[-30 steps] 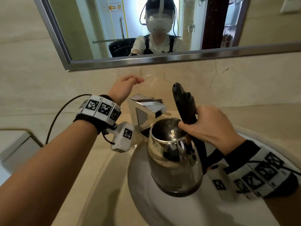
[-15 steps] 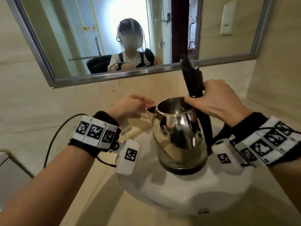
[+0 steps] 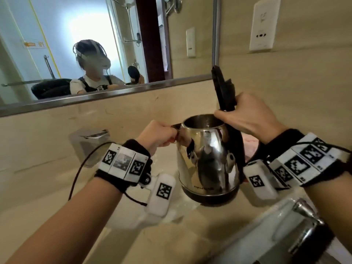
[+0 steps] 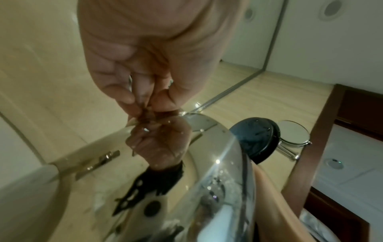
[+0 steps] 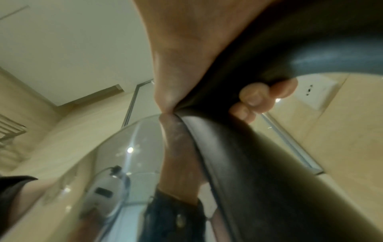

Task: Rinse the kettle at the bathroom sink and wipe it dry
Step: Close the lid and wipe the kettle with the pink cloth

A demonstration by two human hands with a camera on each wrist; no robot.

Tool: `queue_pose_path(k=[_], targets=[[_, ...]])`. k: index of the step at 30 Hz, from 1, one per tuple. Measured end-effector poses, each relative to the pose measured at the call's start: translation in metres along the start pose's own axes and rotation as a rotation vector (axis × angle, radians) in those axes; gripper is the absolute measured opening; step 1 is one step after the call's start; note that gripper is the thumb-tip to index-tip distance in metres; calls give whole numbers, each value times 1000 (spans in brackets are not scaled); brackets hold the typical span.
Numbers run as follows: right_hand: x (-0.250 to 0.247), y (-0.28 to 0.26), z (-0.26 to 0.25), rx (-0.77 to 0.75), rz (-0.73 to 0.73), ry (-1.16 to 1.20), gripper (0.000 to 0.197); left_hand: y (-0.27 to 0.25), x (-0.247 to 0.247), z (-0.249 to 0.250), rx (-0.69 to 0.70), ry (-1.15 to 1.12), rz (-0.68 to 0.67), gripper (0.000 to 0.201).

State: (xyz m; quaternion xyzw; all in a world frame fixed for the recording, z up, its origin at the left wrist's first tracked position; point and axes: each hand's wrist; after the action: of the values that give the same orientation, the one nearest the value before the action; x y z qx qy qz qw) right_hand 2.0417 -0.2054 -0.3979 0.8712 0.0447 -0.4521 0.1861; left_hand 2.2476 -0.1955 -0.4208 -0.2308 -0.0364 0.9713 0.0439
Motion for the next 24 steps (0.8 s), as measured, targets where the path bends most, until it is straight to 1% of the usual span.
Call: queue_pose_path(k=[6,8,11,18,21,24], targets=[[-21,-30,29,67,69,-30,31,10,46,17,4,-65,-37,13],[-24,-35,37,82,77,-35,31,15,57,20,3,-78,-44,19],[-28,-40,51,116,91,-34,36,22,71,24,5,-81,-46,26],[-25,-44,64,152,118,-61,35,29,84,26,-4,-78,-68,19],[-23,-46,63,142,117,-61,34,29,83,24,-14,-87,-39,29],[-23,-49,61,136,136,-51,32,27,79,24,-4,-78,-41,22]])
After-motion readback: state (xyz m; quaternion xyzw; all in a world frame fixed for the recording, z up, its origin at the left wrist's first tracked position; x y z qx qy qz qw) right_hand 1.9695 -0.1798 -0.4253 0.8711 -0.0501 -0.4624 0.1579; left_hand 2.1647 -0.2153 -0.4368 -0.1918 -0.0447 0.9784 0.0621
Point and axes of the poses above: each hand's wrist, its own y-axis towards the middle knuckle, its own x-axis out of the palm, z = x × y, and after that the axes turned 14 degrees about -z, right-handed
